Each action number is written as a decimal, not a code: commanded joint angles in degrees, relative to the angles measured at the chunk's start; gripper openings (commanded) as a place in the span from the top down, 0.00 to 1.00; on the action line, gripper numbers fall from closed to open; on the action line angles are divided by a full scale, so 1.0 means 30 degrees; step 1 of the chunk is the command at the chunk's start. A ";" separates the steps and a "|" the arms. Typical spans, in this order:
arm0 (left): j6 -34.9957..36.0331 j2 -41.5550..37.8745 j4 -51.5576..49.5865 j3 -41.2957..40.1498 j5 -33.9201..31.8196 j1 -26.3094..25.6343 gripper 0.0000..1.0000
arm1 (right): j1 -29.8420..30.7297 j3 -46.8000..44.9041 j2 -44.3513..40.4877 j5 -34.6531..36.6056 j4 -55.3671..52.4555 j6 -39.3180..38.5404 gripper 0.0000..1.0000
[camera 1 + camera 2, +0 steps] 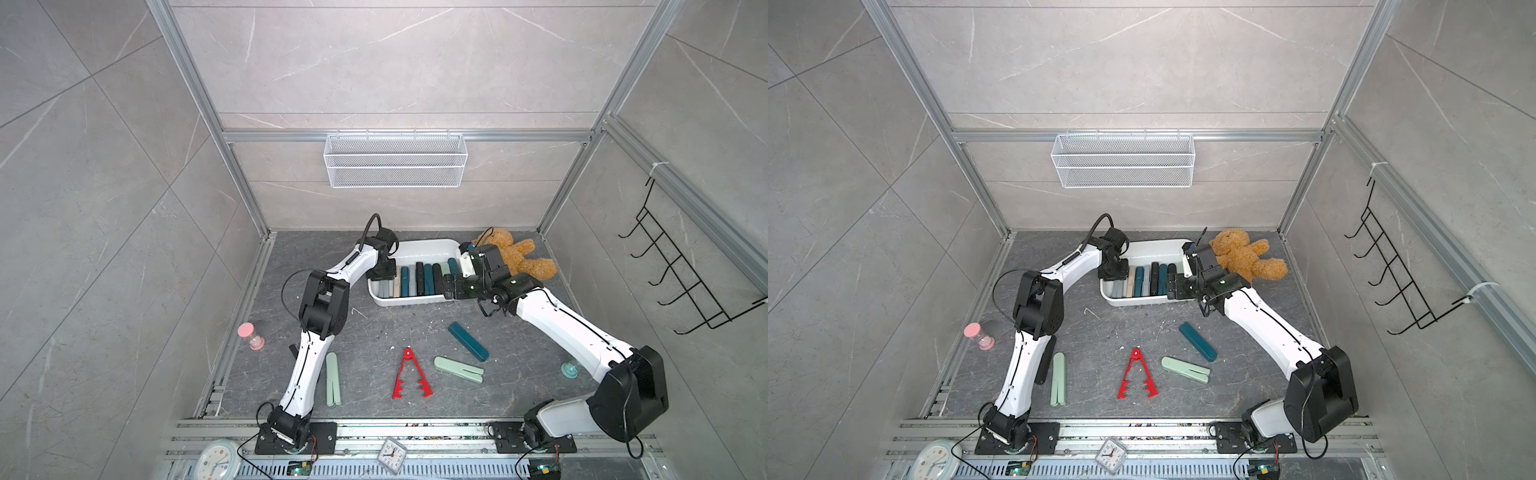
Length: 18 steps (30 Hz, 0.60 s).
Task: Put the pruning pliers into the storage box
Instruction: Place the pruning pliers in the storage box.
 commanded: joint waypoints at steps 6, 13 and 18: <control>-0.0602 -0.0220 -0.0670 0.0499 0.0836 0.0081 0.60 | -0.0105 -0.0498 0.0025 0.0391 0.0203 0.0477 0.17; -0.0848 -0.0906 -0.0620 0.0217 0.1177 0.0080 0.53 | -0.0140 -0.0653 -0.0224 0.0395 0.0265 0.0564 0.17; -0.1049 -0.1451 -0.0377 -0.0132 0.1101 0.0079 0.52 | -0.0141 -0.0730 -0.0224 0.0393 0.0291 0.0719 0.17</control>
